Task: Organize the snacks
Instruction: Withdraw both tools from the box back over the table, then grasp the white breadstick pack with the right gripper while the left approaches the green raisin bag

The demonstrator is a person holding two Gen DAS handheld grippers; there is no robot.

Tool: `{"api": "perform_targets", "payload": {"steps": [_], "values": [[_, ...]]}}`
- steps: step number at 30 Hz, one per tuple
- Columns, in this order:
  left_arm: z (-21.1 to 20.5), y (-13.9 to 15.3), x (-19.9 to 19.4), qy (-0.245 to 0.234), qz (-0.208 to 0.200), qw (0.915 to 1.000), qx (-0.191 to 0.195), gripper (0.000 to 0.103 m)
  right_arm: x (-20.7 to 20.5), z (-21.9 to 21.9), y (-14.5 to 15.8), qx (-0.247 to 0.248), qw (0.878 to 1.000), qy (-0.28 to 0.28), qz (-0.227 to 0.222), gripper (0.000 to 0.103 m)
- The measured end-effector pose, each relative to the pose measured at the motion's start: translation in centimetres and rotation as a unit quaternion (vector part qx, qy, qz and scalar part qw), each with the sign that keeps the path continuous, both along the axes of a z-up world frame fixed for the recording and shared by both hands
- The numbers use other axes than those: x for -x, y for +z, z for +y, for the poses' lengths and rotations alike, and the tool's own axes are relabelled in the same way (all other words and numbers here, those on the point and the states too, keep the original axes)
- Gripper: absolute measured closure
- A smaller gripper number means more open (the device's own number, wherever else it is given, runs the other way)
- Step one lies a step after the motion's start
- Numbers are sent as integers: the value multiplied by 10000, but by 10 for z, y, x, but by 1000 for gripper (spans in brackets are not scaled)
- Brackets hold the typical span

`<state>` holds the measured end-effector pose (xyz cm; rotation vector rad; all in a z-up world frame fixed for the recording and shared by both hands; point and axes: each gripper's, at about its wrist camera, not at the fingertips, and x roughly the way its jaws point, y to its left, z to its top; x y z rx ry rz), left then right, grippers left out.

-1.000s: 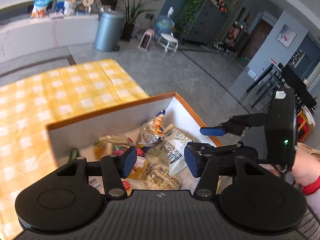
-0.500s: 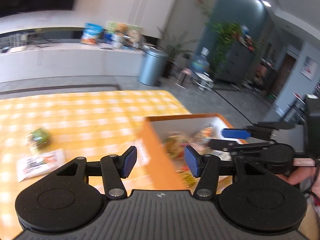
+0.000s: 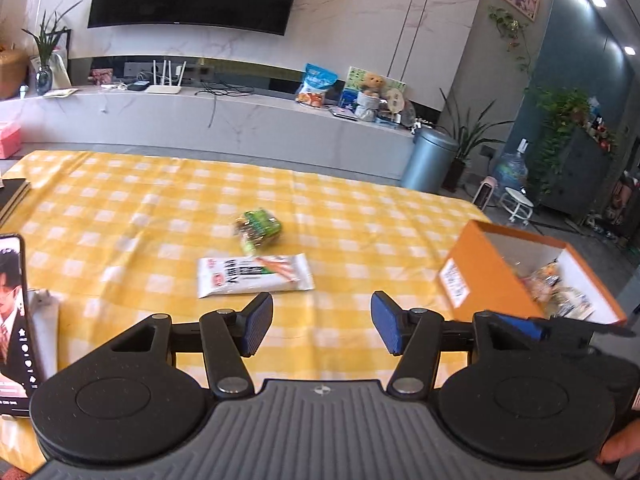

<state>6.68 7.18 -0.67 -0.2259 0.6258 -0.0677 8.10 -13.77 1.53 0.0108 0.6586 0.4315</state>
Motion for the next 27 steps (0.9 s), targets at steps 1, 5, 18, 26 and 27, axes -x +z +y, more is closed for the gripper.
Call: {"api": "perform_targets", "payload": {"steps": [1,5,18,26,27], "values": [[6,-6,1,25,-1,10000,-9,36,1,6,-7,-1,10000,-18,24,57],[18,-27,-1,21,41,9999,-141,36,1,17,-29,53,9998,-89,172,54],[53,-69,-43,236,378,9989,-150,36,-42,46,-58,297,9988,147,348,60],[78,-84,-82,417,508,9978,20,34,-98,77,-65,315,9988,188,337,60],[80,-85,-85,442,499,9978,50,34,-104,80,-67,318,9988,186,332,60]]}}
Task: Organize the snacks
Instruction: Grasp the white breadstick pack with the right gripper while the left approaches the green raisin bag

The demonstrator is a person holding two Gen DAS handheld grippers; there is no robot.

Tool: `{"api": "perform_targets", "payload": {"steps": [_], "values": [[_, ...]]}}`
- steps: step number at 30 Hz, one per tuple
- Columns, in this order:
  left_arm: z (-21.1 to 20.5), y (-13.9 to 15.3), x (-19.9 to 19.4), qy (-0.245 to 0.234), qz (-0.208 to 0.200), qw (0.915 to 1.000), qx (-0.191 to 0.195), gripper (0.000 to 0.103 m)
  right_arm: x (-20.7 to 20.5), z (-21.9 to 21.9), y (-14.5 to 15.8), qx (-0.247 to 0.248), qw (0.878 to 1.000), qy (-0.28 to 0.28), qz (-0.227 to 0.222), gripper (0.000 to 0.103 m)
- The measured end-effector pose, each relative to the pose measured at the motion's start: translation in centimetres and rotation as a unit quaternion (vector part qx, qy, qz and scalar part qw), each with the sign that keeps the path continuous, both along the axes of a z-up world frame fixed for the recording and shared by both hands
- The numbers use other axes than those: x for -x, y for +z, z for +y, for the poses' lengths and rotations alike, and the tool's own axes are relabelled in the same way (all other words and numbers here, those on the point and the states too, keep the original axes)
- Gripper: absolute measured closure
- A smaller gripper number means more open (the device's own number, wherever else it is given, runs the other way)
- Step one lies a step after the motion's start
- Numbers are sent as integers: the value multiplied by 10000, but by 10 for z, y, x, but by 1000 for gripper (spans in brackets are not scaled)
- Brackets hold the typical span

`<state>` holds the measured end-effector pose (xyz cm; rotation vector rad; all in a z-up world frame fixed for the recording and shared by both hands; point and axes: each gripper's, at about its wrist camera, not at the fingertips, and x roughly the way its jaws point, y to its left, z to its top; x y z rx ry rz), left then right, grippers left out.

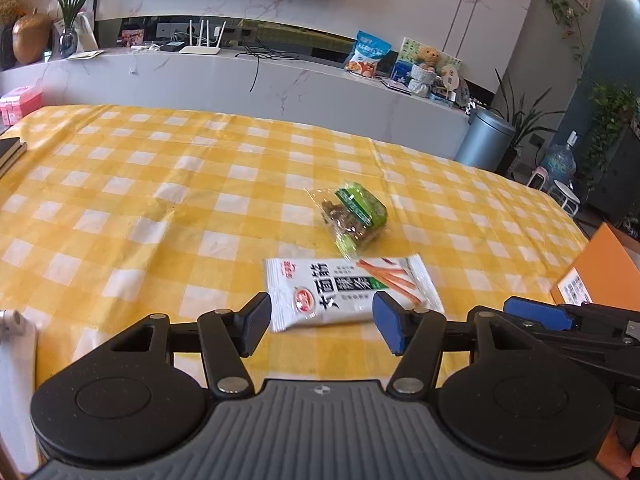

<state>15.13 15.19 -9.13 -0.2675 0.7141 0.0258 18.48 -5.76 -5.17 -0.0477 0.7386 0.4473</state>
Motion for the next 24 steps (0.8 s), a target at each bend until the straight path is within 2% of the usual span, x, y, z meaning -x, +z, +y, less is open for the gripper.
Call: {"api": "perform_targets", "payload": {"steps": [5,10,12,14,17,20,24], "values": [[7,-5,-14,29,15,9999,98,35,-26,12,-9,-46,10000,-67,47,61],[8,-11,-21,-14,101,9998,195,52,-43,18,-21,-159,9996,-122,219,73],[8,-14,-23,-77,162,9996,218,63,-47,20,-26,-192,9992,-113,326,79],[7,-17,-25,-123,235,9993,251,69,-48,22,-30,-282,9988,-102,382,80],[7,-18,-24,-197,257,9986,411,74,-46,22,-30,-373,9986,-90,356,102],[3,-18,-22,-353,326,9963,707,87,-45,21,-30,-136,9994,-129,278,103],[-18,-21,-19,-647,412,9928,921,89,-44,11,-29,102,9992,-326,182,103]]}}
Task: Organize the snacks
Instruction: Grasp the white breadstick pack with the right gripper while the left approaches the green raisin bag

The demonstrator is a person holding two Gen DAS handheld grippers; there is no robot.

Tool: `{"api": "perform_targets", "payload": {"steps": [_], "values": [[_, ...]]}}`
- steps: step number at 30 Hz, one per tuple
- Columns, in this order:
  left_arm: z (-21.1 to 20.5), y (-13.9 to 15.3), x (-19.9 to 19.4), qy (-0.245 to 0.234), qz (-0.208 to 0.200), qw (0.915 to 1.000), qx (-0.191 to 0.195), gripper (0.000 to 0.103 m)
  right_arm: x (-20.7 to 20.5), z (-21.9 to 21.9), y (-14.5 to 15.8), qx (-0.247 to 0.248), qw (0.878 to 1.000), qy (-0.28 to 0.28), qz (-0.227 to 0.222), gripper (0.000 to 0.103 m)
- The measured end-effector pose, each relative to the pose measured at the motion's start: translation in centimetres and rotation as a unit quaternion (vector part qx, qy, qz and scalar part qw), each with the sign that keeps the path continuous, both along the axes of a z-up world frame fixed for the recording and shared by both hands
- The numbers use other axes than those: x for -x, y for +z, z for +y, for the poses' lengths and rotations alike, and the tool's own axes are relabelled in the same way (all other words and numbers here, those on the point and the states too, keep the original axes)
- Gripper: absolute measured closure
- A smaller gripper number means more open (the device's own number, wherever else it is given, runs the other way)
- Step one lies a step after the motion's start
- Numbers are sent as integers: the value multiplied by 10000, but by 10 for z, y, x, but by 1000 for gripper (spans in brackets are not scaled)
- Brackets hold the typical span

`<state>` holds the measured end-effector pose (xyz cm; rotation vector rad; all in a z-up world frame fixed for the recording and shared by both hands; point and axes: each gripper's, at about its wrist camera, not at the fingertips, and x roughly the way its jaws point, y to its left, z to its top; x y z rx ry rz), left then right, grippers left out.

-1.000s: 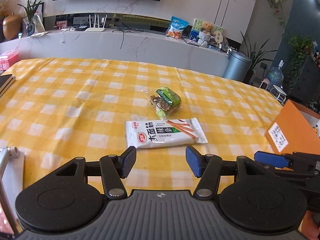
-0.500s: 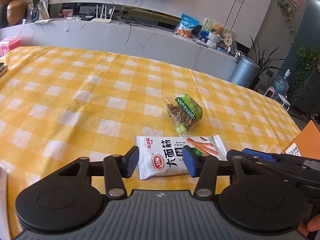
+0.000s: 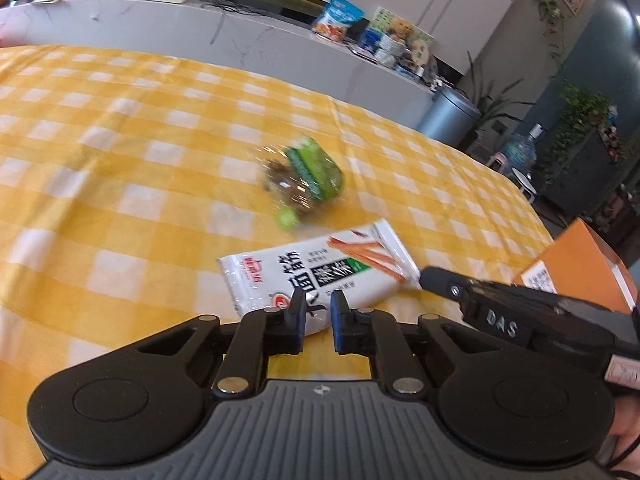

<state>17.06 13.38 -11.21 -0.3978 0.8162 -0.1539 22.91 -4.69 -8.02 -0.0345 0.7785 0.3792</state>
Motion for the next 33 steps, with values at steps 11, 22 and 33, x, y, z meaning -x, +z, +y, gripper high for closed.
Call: {"api": "perform_targets", "payload": {"steps": [11,22,33], "values": [[9,16,-4,108,-326,9981,-509,71,18,-11,15,-162,9998,-136,-45,99],[33,-5,-16,73,103,9987,497,71,29,5,1,-354,9989,-224,200,74],[17,-1,-8,-220,223,9976,622,71,17,-12,5,-382,9966,-700,188,39]]}}
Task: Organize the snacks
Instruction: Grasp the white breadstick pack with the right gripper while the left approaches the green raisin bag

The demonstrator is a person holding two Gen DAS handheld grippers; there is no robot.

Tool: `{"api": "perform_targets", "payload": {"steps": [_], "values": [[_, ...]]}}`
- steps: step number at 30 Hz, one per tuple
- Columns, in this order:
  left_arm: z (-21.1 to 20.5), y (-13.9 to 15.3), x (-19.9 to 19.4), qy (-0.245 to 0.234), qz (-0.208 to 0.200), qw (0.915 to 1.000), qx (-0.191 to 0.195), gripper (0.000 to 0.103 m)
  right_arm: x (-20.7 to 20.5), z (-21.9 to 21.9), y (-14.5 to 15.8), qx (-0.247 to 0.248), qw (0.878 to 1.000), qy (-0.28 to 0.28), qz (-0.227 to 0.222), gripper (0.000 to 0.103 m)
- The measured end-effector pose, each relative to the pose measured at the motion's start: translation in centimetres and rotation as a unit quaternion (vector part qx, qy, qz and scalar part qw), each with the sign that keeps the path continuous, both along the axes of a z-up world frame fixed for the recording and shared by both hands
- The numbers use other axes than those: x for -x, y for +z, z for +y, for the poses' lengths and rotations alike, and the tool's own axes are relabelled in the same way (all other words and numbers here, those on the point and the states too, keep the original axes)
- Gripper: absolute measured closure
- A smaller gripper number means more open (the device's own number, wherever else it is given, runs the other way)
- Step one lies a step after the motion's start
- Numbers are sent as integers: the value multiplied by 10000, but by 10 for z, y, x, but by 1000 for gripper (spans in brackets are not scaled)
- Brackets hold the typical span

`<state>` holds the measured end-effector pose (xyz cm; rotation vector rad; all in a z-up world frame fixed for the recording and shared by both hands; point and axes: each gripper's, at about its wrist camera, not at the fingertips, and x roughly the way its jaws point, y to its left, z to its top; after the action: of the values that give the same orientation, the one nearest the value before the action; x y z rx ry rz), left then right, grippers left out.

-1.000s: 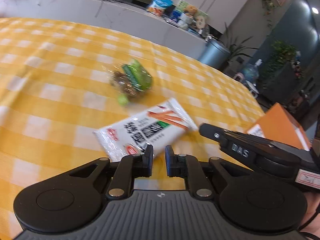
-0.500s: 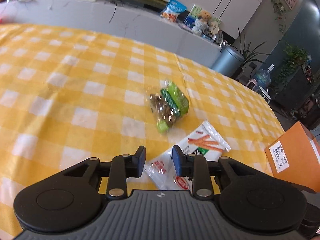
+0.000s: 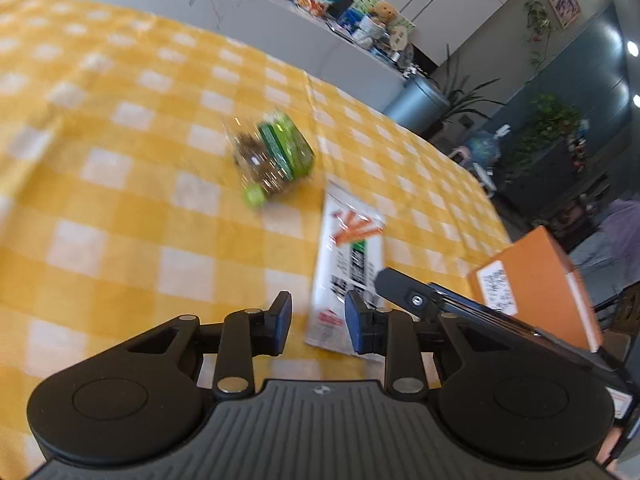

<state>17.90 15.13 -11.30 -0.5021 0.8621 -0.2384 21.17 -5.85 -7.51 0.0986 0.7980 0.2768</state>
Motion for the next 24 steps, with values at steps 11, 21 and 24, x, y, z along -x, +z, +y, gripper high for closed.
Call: {"api": "perform_targets", "payload": {"steps": [11,21,24], "values": [[3,20,-4,360,-498,9755,-2112,35,-18,37,-8,180,9997,134,46,26],[10,17,-10,764,-665,9664,-2362,21,-22,59,-17,759,9971,59,-53,24],[5,18,-10,645,-764,9637,-2475,20,-17,64,-20,973,9949,156,-189,32]]}}
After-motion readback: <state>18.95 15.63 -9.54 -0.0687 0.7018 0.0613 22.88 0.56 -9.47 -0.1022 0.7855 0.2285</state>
